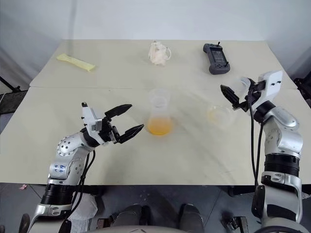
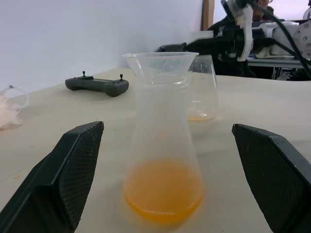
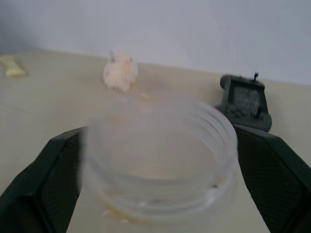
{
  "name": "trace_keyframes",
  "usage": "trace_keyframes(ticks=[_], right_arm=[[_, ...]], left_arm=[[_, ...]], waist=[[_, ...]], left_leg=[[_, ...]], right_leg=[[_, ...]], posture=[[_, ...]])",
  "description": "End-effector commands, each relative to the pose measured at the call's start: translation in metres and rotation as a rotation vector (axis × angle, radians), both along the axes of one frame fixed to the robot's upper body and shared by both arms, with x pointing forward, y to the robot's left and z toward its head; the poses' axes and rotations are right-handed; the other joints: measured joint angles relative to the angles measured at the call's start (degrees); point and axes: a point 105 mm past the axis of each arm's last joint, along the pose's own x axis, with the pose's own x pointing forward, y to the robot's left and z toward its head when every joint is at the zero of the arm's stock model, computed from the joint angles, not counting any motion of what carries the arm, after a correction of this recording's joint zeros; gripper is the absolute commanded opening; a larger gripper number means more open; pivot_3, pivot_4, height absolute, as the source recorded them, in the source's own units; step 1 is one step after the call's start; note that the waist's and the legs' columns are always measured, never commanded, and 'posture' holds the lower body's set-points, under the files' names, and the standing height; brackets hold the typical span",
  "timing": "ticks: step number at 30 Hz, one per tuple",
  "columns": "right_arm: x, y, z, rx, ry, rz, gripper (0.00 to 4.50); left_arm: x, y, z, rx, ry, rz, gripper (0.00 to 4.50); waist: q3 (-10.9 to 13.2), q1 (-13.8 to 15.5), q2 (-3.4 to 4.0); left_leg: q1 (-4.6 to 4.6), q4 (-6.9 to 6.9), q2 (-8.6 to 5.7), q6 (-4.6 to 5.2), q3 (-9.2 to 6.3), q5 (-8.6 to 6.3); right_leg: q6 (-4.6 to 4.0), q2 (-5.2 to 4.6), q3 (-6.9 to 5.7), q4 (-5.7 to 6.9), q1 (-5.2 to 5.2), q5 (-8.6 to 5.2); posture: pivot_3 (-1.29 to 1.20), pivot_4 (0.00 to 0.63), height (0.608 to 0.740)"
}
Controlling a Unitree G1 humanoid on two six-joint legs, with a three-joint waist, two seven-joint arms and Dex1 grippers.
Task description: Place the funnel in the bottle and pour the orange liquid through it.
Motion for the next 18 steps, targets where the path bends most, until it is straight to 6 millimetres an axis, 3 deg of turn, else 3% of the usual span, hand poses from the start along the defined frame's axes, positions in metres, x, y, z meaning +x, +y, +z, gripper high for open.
trace_keyframes(ticks=[1, 4, 5, 9, 13, 15, 18], right_arm=[[-0.019, -0.011, 0.054, 0.053, -0.171, -0.005, 4.47], [-0.039, -0.008, 0.092, 0.074, -0.324, 0.052, 4.47], [-0.041, -0.006, 0.096, 0.065, -0.333, 0.059, 4.47], [-0.066, 0.041, 0.094, -0.072, -0.340, 0.319, 4.47], [-0.079, 0.064, 0.052, -0.302, -0.272, 0.451, 4.47], [-0.082, 0.066, 0.028, -0.297, -0.193, 0.501, 4.47], [-0.098, 0.062, -0.035, -0.374, 0.002, 0.609, 4.47]], left_arm=[[-0.005, 0.006, 0.015, -0.001, -0.058, -0.001, 4.50], [-0.004, 0.012, 0.017, 0.011, -0.052, 0.007, 4.50], [-0.004, 0.013, 0.018, 0.011, -0.051, 0.009, 4.50], [-0.007, 0.026, 0.018, 0.042, -0.020, 0.002, 4.50], [-0.014, 0.037, 0.013, 0.106, -0.001, -0.016, 4.50], [-0.017, 0.045, 0.004, 0.174, 0.016, -0.002, 4.50], [-0.022, 0.059, -0.001, 0.207, 0.037, 0.054, 4.50]], waist=[[0.00, 0.00, 0.00], [0.00, 0.03, 0.00], [0.00, 0.01, 0.01], [0.00, 0.01, 0.00], [0.00, 0.01, 0.00], [0.01, 0.14, 0.00], [0.02, 0.57, -0.03]], left_leg=[[0.00, 0.00, 0.00, 0.00, 0.00, 0.00], [0.00, 0.00, 0.00, 0.00, 0.00, 0.00], [0.00, 0.00, -0.01, 0.00, -0.01, 0.00], [0.00, -0.03, 0.02, -0.02, -0.05, -0.01], [0.02, -0.04, 0.01, -0.03, -0.03, -0.03], [0.02, -0.03, -0.02, -0.02, -0.01, -0.03], [0.01, -0.02, -0.02, -0.01, -0.04, -0.04]], right_leg=[[0.00, 0.00, 0.00, -0.01, 0.00, 0.00], [0.00, 0.00, 0.01, -0.01, -0.01, 0.00], [0.00, 0.00, 0.01, -0.01, -0.01, 0.00], [0.00, 0.00, -0.02, -0.01, 0.00, 0.00], [0.00, 0.00, -0.03, -0.03, 0.01, 0.00], [0.00, -0.01, 0.00, -0.03, 0.00, 0.00], [0.00, -0.01, -0.02, -0.04, 0.03, 0.00]], posture=[[0.00, 0.150, 0.740], [0.00, 0.150, 0.740], [0.00, 0.150, 0.740], [0.00, 0.150, 0.740], [0.00, 0.150, 0.740], [0.00, 0.150, 0.740], [0.00, 0.150, 0.740]])
